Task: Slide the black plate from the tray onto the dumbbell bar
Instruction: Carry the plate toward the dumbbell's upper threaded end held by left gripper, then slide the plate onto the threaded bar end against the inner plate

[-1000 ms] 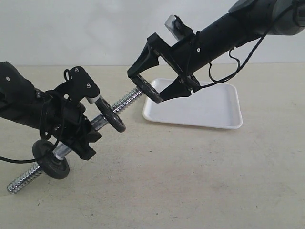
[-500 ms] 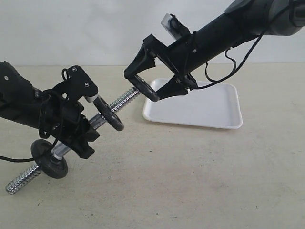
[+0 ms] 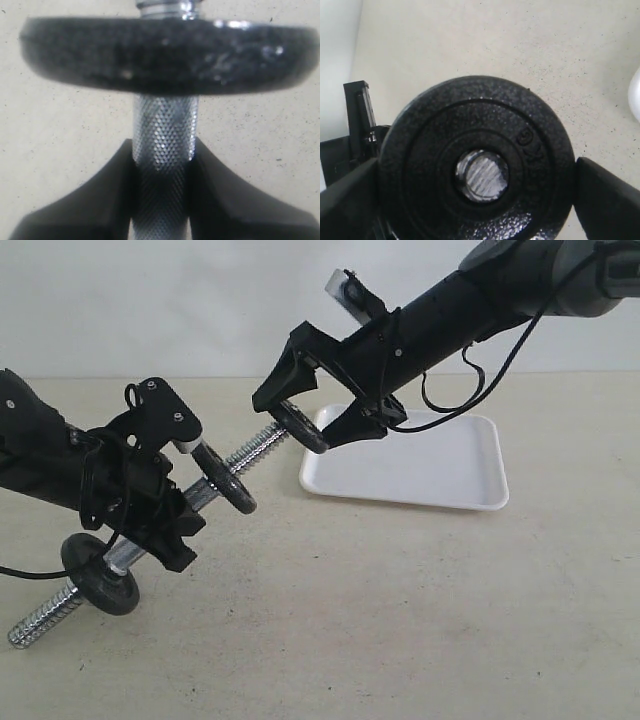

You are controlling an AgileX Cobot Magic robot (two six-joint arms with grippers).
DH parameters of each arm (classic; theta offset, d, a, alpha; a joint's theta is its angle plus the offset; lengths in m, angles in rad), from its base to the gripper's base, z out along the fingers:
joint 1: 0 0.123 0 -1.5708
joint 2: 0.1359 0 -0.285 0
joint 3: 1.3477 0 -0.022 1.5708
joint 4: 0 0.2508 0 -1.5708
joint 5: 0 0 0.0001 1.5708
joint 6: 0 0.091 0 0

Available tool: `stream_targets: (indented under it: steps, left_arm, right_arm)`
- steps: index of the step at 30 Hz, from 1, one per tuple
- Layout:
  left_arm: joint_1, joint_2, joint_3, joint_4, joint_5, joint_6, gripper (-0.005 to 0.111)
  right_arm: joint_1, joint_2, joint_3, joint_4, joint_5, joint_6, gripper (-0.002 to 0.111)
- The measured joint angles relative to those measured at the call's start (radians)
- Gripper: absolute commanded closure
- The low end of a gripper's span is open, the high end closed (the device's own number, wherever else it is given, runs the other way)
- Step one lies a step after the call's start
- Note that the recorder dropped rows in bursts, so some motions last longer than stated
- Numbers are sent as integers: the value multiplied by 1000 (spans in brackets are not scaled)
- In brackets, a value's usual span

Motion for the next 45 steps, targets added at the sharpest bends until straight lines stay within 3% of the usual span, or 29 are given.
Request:
stream_targets:
  steps: [41,45]
  left_arm:
    - [0,-14,-18,-18,-4,6,102]
    - [0,-14,-23,-18,-1,6,102]
  right_arm:
    - [8,-58,9,-19,-25,-9,108]
    - [8,-58,9,-16,-27,-22,92]
